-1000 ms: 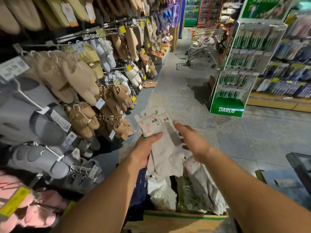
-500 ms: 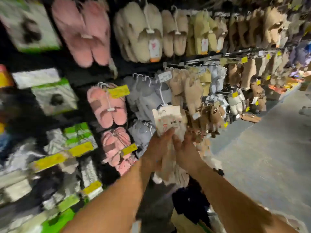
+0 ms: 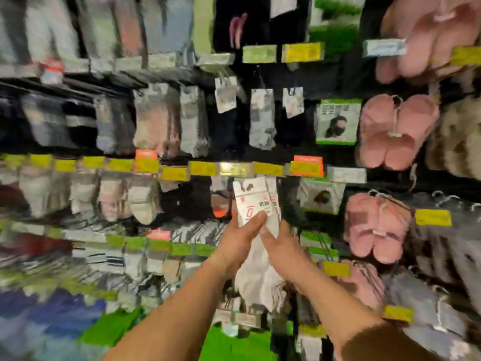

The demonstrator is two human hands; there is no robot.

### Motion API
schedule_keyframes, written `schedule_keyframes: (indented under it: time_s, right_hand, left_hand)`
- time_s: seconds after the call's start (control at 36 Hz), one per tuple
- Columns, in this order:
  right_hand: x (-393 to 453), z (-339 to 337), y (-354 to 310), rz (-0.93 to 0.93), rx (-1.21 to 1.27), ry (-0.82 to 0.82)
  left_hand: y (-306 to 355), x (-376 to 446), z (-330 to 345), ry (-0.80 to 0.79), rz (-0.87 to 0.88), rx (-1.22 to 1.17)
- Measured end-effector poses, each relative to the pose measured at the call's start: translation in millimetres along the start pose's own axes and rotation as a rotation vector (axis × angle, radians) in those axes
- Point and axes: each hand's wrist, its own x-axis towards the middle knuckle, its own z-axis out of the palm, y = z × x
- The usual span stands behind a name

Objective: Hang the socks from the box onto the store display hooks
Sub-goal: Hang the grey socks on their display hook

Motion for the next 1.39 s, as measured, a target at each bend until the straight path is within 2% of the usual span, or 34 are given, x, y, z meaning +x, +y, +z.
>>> schedule_keyframes:
  time_s: [0.17,0.31,0.44,0.56,0.67,0.78,0.83,0.94,1.11,1.19,1.31,1.39]
  right_hand:
    - [29,75,-66,-0.064,0.115,-0.008]
    - [51,113,-101,-0.125,0.134,0.167]
    - [77,133,-121,-0.141,0.240,0.283]
    - [106,142,-132,-0.137,0.184,0.352]
    - [130,151,-153,-0.192,0.211,0.312]
    - [155,164,-179,-0.226,0.196,0.342]
    - [169,175,-192,-0.238,0.157,0.396]
    - [190,199,-219,-0.230,0.260,0.428]
    - [222,207,-241,-0.239,0.355,0.477]
    - [235,202,-255,-0.231,0.419,0.501]
    - [250,191,-279,-0.268,0.430,0.504]
    - [259,184,-301,-0.283,0.455,0.497]
  left_hand:
    - [41,9,-95,0.014,0.074,0.103]
    - [65,27,-150,-0.071,0.158,0.151]
    - [71,54,-185,-0.130,0.095,0.107]
    - [78,81,-200,-0.091,0.196,0.160]
    - [85,106,-217,-0.010,0.234,0.204]
    - [101,134,-242,0.084,0.275,0.266]
    - [109,147,-255,0.093,0.318,0.263]
    - [119,166,-279,0.036,0.417,0.189]
    - [134,187,-316,-0.178,0.315,0.020]
    - [141,209,-334,-0.133,0.317,0.030]
    - [151,237,-347,0.029,0.279,0.185]
    - [160,245,-349,0.012,0.246,0.168]
